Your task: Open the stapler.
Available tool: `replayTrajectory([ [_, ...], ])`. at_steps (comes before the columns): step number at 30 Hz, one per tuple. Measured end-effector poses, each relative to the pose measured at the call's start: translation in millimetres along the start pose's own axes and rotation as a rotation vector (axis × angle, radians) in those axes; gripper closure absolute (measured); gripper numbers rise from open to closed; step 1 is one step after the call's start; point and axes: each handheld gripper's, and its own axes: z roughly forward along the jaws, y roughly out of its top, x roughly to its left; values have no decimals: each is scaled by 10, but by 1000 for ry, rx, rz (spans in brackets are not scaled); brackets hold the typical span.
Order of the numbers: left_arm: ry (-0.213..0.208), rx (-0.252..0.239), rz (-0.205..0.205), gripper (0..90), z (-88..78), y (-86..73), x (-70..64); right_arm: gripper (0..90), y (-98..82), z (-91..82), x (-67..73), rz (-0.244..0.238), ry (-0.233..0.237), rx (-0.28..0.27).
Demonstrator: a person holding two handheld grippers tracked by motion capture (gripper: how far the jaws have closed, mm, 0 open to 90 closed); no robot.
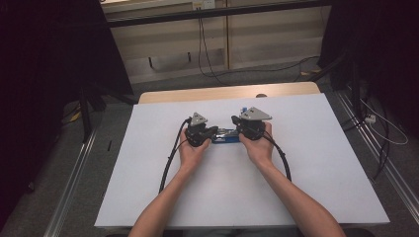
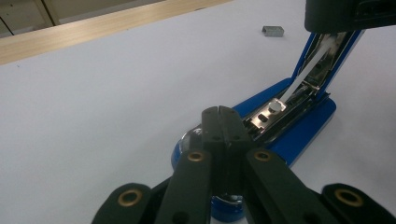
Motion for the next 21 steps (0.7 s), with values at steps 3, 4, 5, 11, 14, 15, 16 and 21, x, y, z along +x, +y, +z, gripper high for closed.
replayTrajectory([
  [3, 0, -3, -3, 900, 0, -4, -2, 900, 4, -19, -11, -9, -5, 1],
  [4, 0, -4, -5, 900, 0, -5, -2, 900, 4, -19, -11, -9, -5, 1],
  [5, 0, -2, -5, 900, -1, -4, -1, 900, 9, -33, -24, -16, -15, 4],
  [11, -3, -1, -5, 900, -3, -5, 3, 900, 7, -60, -42, -11, -12, 4],
  [14, 1, -3, 1, 900, -1, -5, -4, 900, 2, -70, -46, -10, -14, -1],
  [15, 1, -3, 1, 900, -1, -5, -4, 900, 2, -70, -46, -10, -14, -1],
  [16, 0, -3, 1, 900, 0, -4, -3, 900, 1, -72, -51, -13, -17, -1],
  [21, -1, -3, -1, 900, 0, -5, -1, 900, -15, -96, -86, -11, -24, 3],
])
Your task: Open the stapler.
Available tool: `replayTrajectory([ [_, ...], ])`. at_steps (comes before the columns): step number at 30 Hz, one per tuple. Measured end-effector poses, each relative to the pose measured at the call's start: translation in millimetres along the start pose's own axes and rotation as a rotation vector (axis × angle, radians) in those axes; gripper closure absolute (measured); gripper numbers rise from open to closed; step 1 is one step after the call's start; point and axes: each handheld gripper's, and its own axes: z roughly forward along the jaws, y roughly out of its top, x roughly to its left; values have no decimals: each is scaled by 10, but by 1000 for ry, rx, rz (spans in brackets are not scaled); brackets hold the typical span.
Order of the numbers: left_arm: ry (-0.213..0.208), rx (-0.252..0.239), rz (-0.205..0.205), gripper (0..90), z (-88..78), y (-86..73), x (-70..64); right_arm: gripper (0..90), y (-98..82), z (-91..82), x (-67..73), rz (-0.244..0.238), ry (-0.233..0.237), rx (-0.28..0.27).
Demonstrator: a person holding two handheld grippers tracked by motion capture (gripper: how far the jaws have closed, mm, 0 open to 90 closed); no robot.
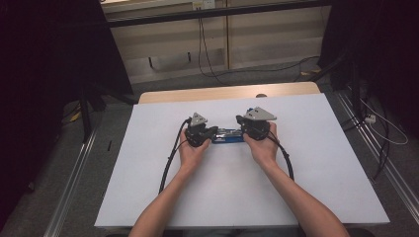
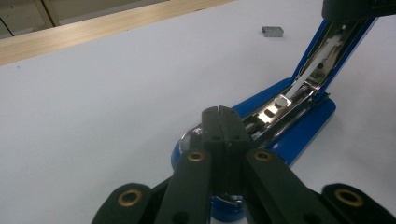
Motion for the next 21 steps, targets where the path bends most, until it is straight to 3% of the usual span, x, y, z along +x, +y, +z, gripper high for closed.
replayTrajectory([
  [14, -3, -2, 0, 900, -1, -3, 1, 900, -150, -172, -267, 20, -51, 18],
  [21, -4, -4, -1, 900, -2, -7, 2, 900, -230, -239, -365, 25, -44, 28],
])
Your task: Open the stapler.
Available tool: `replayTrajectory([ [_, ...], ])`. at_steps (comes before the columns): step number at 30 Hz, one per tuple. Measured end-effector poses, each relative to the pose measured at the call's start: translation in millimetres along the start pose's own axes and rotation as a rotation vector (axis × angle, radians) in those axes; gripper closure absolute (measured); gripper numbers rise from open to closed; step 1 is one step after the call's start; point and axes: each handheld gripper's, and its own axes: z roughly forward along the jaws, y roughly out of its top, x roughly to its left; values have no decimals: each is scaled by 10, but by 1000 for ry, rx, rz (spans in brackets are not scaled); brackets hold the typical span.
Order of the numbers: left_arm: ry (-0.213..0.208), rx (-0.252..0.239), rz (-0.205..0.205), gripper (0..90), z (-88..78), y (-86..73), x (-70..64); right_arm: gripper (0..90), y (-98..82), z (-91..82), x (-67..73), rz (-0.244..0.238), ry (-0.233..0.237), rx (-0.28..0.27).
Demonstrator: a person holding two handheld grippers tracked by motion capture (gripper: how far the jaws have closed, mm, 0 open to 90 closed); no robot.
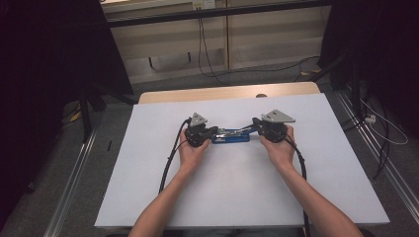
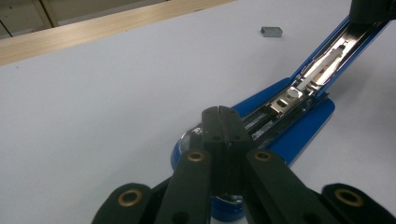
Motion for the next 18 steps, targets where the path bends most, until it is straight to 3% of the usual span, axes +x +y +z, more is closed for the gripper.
replayTrajectory([
  [3, 2, 1, 0, 900, 0, 1, -2, 900, -32, -36, -40, -13, -3, 12],
  [6, 0, 0, 1, 900, 0, 0, 0, 900, -79, -74, -120, 11, -5, 12],
  [10, -2, -1, 0, 900, 1, -1, 2, 900, -87, -79, -130, 6, -5, 10],
  [18, 9, 1, 4, 900, -1, 2, -12, 900, -192, -23, -151, 12, -1, 73],
])
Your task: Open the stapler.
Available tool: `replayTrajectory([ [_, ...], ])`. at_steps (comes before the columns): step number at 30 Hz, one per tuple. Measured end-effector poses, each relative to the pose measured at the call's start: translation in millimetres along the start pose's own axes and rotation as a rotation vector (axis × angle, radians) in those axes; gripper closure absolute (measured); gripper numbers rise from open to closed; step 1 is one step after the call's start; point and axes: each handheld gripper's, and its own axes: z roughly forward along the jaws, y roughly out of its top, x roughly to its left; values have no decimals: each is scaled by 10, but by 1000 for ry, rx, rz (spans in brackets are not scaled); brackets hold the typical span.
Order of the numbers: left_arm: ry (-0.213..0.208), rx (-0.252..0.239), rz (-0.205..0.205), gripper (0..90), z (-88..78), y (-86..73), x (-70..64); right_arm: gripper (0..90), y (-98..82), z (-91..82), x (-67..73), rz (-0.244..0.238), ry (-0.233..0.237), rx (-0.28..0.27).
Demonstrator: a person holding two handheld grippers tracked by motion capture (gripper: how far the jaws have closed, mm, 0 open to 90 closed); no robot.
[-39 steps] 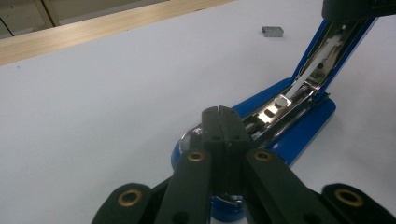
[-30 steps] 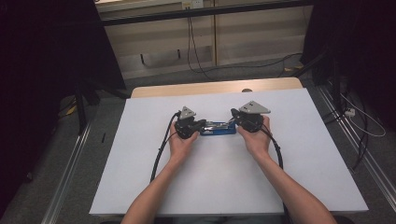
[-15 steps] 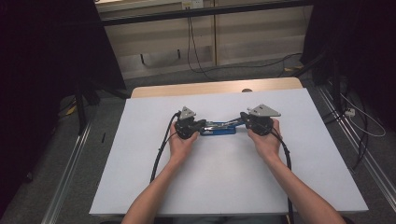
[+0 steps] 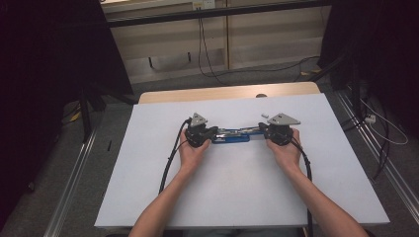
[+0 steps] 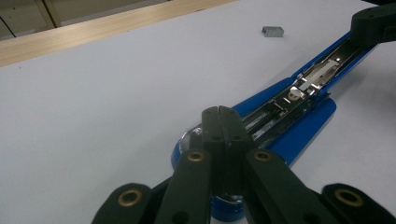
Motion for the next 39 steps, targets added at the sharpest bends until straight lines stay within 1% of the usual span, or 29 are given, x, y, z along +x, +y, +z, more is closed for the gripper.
replayTrajectory([
  [1, 0, 0, 0, 900, 0, 0, 0, 900, -7, 1, -7, -2, 6, -5],
  [5, -1, 0, -3, 900, -1, 0, 2, 900, -6, -1, -3, -6, 2, -6],
  [6, 2, -1, -12, 900, -1, -2, 0, 900, -8, -1, -9, 2, 7, -6],
  [8, -1, -2, -12, 900, -1, -2, 2, 900, -8, -2, -10, 4, 8, -7],
  [11, -11, -7, -25, 900, 0, -7, 16, 900, -8, -3, -21, 18, 16, -8],
  [17, -12, -8, -24, 900, -4, -4, 15, 900, -12, -12, -56, 36, 27, -10],
  [24, -13, -17, -17, 900, -25, 24, 8, 900, -15, -36, -106, 53, 20, -20],
  [27, -10, -21, -15, 900, -30, 31, 4, 900, -15, -39, -109, 57, 19, -21],
  [28, -9, -22, -16, 900, -30, 35, 2, 900, -10, -40, -111, 47, 19, -24],
  [29, -9, -22, -16, 900, -30, 35, 2, 900, -10, -40, -111, 47, 19, -24],
  [32, -10, -21, -30, 900, -28, 41, 5, 900, -9, -41, -113, 43, 23, -27],
  [34, -16, -20, -40, 900, -30, 41, 13, 900, -11, -42, -114, 50, 29, -27],
  [39, -17, -26, -39, 899, -33, 51, 7, 897, -10, -46, -110, 52, 39, -36],
])
